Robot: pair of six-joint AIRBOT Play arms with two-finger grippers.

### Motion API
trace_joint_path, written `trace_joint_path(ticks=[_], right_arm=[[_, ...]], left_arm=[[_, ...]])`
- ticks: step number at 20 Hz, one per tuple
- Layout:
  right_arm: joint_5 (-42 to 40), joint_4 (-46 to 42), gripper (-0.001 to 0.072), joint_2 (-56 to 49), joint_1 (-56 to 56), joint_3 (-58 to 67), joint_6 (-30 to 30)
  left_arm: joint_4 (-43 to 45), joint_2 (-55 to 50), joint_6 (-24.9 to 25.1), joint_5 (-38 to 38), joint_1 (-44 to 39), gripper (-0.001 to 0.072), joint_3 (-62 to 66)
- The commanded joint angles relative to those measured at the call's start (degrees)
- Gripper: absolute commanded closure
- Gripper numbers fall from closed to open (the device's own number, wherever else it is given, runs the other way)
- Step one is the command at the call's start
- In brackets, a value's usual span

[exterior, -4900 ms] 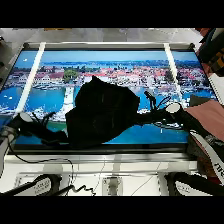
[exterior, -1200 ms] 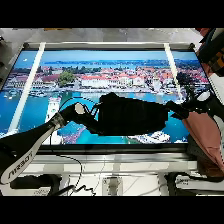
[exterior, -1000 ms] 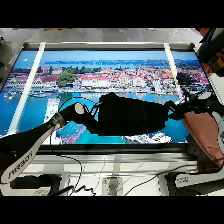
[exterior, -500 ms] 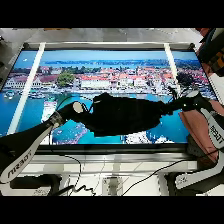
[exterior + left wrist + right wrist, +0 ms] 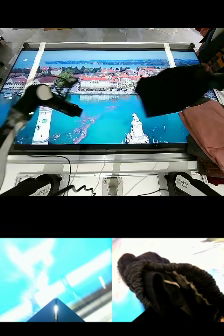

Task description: Fold the clothes and pants, and hang the long-sleeved shirts on hangers.

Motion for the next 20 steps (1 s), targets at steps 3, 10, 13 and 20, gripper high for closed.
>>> trace_joint_path(ticks=[3, 10, 13, 20], right_arm=[[15.34, -15.80, 0.0678, 13.53, -17.22, 1.22, 28.11], [28.22, -21.99, 0.0621, 20.79, -43.30, 1.22, 32.98], [30.53, -21.88, 0.0176, 20.68, -48.11, 1.09, 30.75], [26.99, -3.04, 0.0678, 17.88, -47.87, 1.09, 23.54]], left_arm=[[2.84, 15.80, 0.02, 10.38, 2.67, 0.0701, 0.57], [2.80, 23.43, 0.00, 13.66, 2.64, 0.0701, 0.55], [2.80, 23.30, 0.00, 13.66, 2.64, 0.0701, 0.55], [2.80, 23.32, 0.00, 13.66, 2.64, 0.0701, 0.55]])
